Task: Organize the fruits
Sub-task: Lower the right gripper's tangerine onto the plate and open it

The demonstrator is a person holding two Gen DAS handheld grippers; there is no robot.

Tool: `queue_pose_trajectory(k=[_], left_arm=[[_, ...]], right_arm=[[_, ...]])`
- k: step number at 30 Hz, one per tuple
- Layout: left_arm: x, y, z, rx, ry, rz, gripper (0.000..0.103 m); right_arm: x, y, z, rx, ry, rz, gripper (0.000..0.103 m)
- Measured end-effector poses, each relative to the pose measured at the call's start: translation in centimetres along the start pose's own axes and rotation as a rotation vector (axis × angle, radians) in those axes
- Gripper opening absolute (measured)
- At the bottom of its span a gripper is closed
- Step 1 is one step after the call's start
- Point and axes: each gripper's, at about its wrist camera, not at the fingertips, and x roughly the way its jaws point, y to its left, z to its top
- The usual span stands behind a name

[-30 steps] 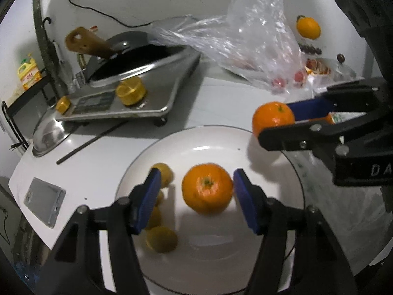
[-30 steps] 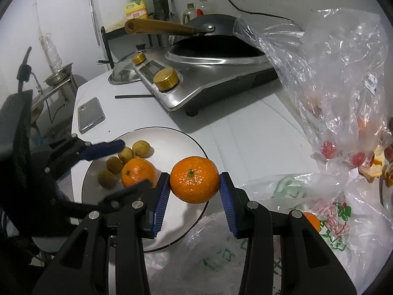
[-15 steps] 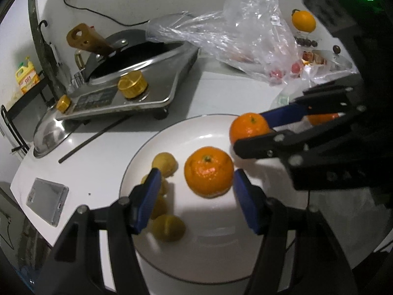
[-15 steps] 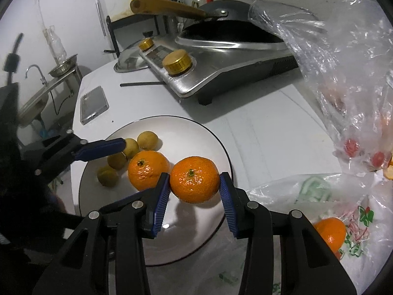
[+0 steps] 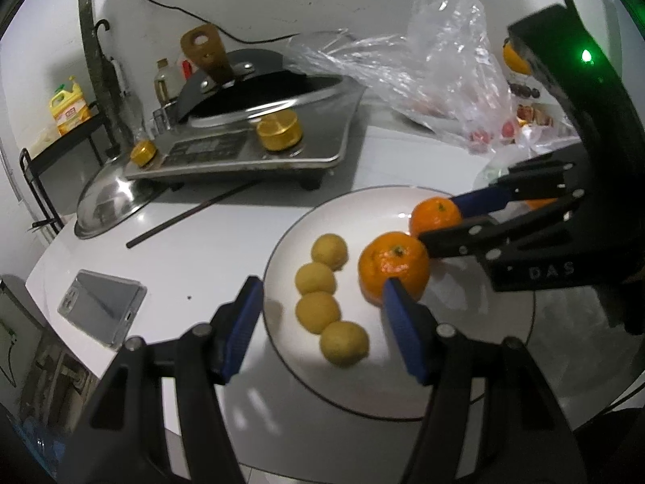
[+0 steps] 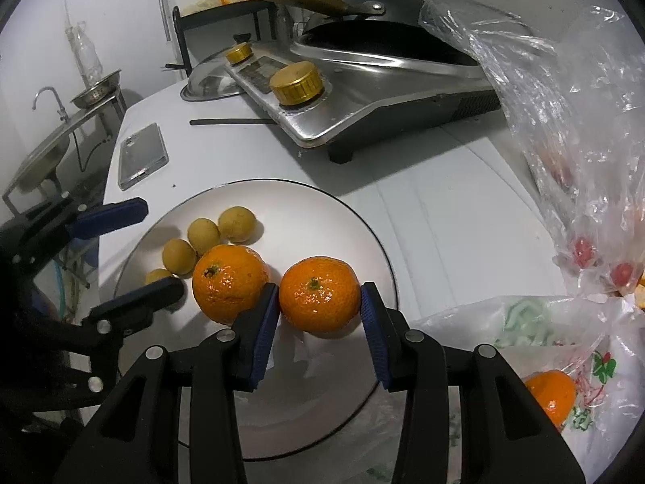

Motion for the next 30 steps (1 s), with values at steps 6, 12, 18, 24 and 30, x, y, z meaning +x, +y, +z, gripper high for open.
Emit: queue_pose_trajectory(k=[6,12,18,24,30], left_arm=[[-0.3,0.5,-0.3,-0.019,-0.008,0.007,0.063],[-0.6,1.2,-0.3,-0.043,-0.017,0.01,0.063],[-0.6,1.5,-0.3,-0.052,-0.024,0.007,0.063],[-0.6,2.3,-0.4,-0.082,-0.032,0.001,0.063],[-0.8,2.7,-0.7,-0.096,-0.04,-0.012,0.063]], right_arm=[[0.6,0.8,0.5,-0.009,0.004,0.01,0.043],[1.0,1.1,1.1,-0.007,0.009,0.033,0.043],[1.5,1.3,1.2,0.002,0.026,0.036,0.043],[1.7,1.1,1.4,0.01,0.028,0.04,0.043],[1.9,1.0,2.0,0.017,0.024,0.036,0.044]])
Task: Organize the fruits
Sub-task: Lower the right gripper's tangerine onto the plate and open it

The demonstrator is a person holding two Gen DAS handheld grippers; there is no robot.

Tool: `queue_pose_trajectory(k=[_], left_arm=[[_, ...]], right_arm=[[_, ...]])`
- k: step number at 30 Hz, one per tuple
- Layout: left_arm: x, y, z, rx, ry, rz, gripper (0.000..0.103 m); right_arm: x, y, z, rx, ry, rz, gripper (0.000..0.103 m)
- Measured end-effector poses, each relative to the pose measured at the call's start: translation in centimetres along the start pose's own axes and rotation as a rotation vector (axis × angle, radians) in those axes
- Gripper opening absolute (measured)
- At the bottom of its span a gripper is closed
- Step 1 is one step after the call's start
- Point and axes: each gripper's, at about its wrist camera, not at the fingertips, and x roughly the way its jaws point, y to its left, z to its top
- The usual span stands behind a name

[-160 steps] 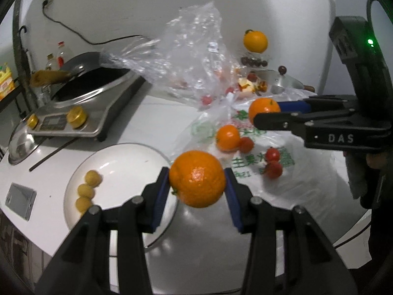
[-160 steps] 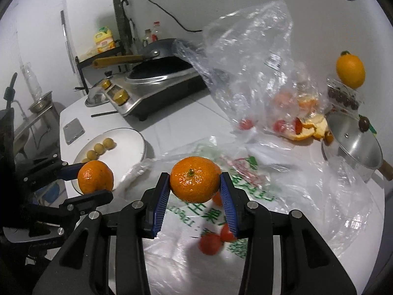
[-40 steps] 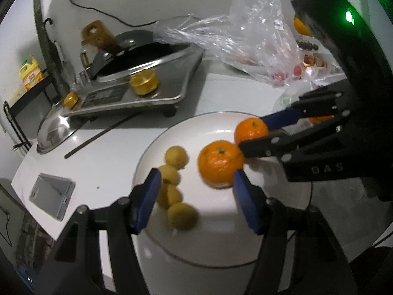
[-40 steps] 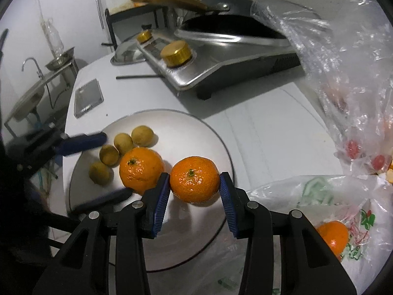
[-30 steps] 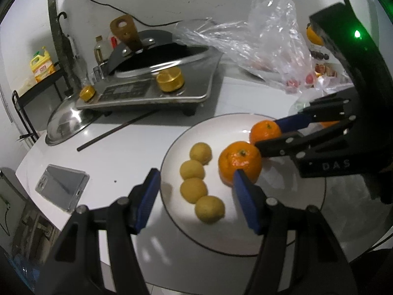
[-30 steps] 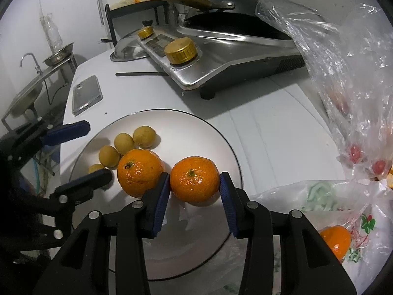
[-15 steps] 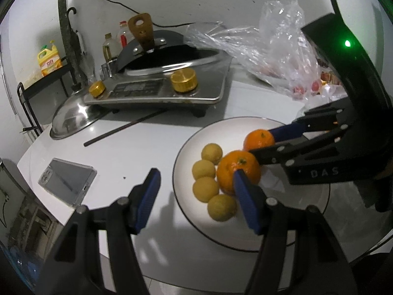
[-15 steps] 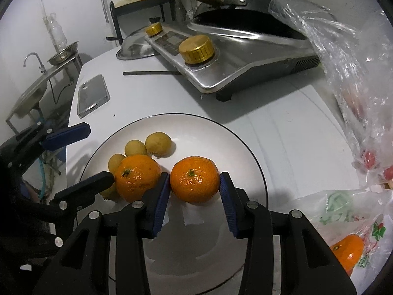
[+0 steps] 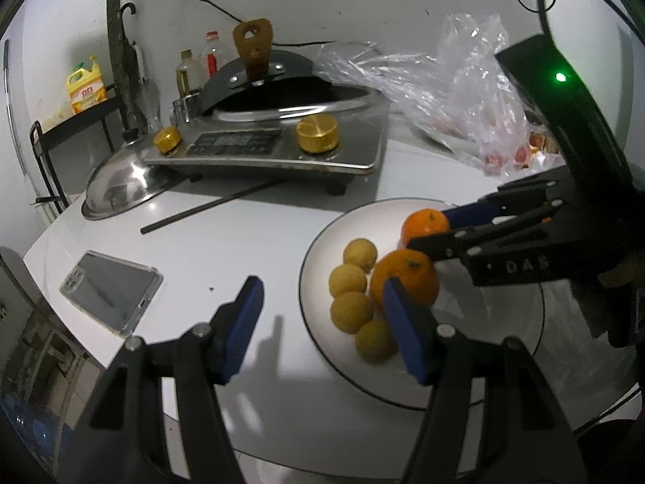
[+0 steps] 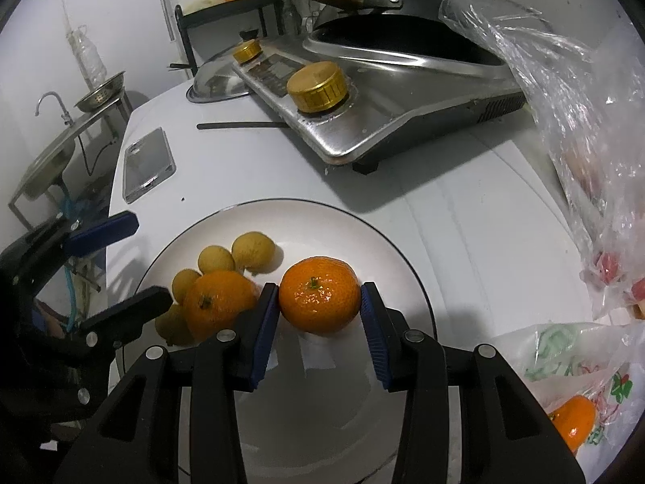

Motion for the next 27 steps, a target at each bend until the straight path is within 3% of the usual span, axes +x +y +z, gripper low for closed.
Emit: queue_pose_trajectory(k=[18,27], left_arm=[[0.0,1.0,-0.2,-0.043,-0.009,-0.034,0.063],[0.0,0.9,-0.2,-0.041,-0.01,-0.039,0.063]], right_arm=[[1.8,-1.0,2.1,0.045,0.039,0.07,0.044],[1.2,-1.1,1.9,0.049,0.035,0.051,0.049]])
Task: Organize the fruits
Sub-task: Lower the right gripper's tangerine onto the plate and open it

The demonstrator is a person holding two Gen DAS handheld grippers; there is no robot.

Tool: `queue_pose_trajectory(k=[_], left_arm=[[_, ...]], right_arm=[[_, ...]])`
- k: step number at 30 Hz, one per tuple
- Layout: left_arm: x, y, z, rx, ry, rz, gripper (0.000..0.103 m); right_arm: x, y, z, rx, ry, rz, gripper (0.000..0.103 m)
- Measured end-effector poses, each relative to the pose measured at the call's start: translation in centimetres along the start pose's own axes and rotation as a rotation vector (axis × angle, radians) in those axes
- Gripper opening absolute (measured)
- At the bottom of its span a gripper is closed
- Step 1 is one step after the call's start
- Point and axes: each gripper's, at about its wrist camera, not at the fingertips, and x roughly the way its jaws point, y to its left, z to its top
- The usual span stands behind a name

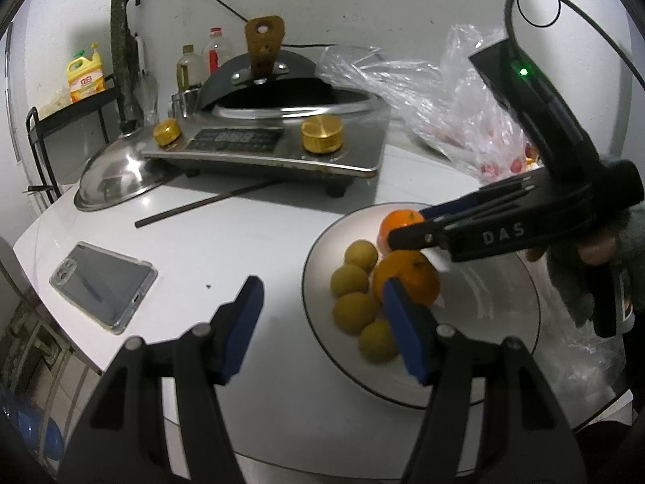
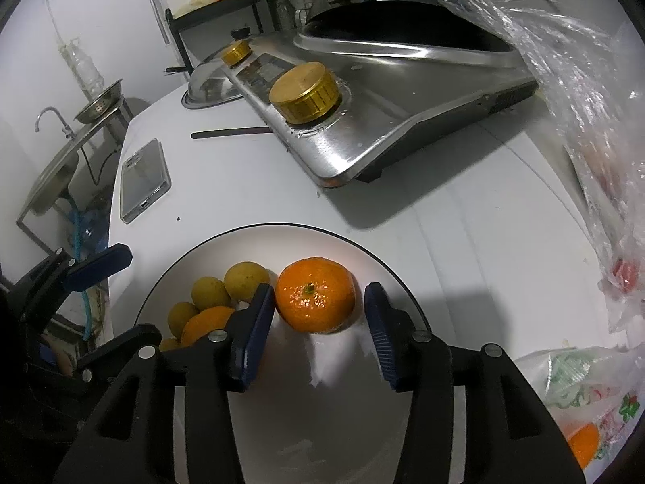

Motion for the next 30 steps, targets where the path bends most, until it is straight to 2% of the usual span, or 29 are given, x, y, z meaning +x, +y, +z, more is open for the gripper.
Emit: queue_pose_trajectory(k=[4,6,16,27,30], left_arm=[[-0.1,-0.1,0.0,0.001,-0.002,-0.001,0.063],[-0.1,-0.2,0.0,0.004,0.001,-0.001,0.063],[-0.4,0.1,0.2,0.003,-0.004,0.01,0.063],[-0.8,0.2,0.1,-0.007,-0.003,0.018,0.063],[-0.9,0.1,0.2,-0.01,0.002,0.028,0.063]], right_arm=[[-0.6,0.0,-0.2,-0.013,-0.014,-0.004,0.049],[-0.4,0.2,-0.2,-0.018,-0.013,0.013,0.043],[-0.4,0.8,0.3,-0.02,-0.037,0.019,0.042],[-0.2,1.0,0.2,-0.005,-0.025,0.022,0.042],[-0.9,1.1,0.1,-0.002,-0.04,0.02,0.045]])
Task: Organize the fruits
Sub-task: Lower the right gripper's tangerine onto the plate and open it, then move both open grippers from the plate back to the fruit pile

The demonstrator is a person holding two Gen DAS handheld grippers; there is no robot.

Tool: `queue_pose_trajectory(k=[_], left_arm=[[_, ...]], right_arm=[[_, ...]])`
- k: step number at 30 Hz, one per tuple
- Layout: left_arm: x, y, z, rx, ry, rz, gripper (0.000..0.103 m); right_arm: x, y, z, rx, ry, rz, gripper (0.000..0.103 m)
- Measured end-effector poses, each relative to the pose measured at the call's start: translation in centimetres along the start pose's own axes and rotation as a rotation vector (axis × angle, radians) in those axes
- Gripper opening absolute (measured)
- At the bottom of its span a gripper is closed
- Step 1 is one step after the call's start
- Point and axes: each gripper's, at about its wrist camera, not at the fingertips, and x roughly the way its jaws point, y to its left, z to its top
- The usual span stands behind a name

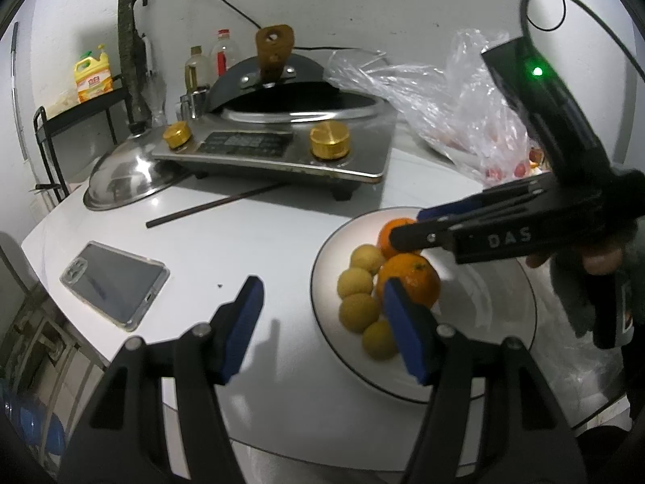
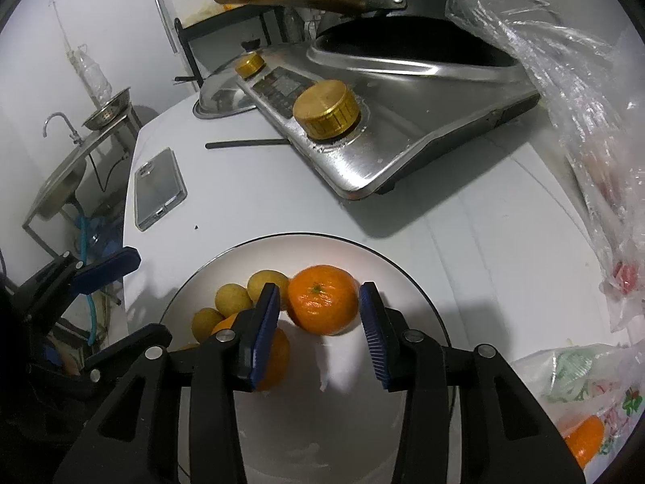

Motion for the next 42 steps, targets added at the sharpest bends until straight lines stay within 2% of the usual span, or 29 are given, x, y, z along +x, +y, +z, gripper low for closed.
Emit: queue_pose_trajectory(k=[2,11,24,32,42], left_arm=[[-0.3,-0.2,0.0,0.004,-0.003,0.006,0.063],[-2.2,-1.7,0.3,0.02,-0.021,0.013,0.063],[-4.3,-6.6,0.5,0.058,-0.025,-0.032,0.063],[-5.2,-9.5,0.9,0.096,-0.032,-0.055,0.063],[-5.0,-12.9,0.7,0.137,0.0,-0.065,0.063]], right_arm=[[-0.4,0.0,-0.1,0.001,-0.008,-0.004,0.05],[-3.7,0.0,-1.4,0.001,-0.053,-0.027,0.05],[-9.8,-0.8,-5.4,0.014,-0.102,-0.076,0.05],[-13.1,-2.5,-8.3,0.052,-0.132,-0.115,0.05],[-15.4,-5.8,-11.3,0.107,-0.154,-0.142,0.05]])
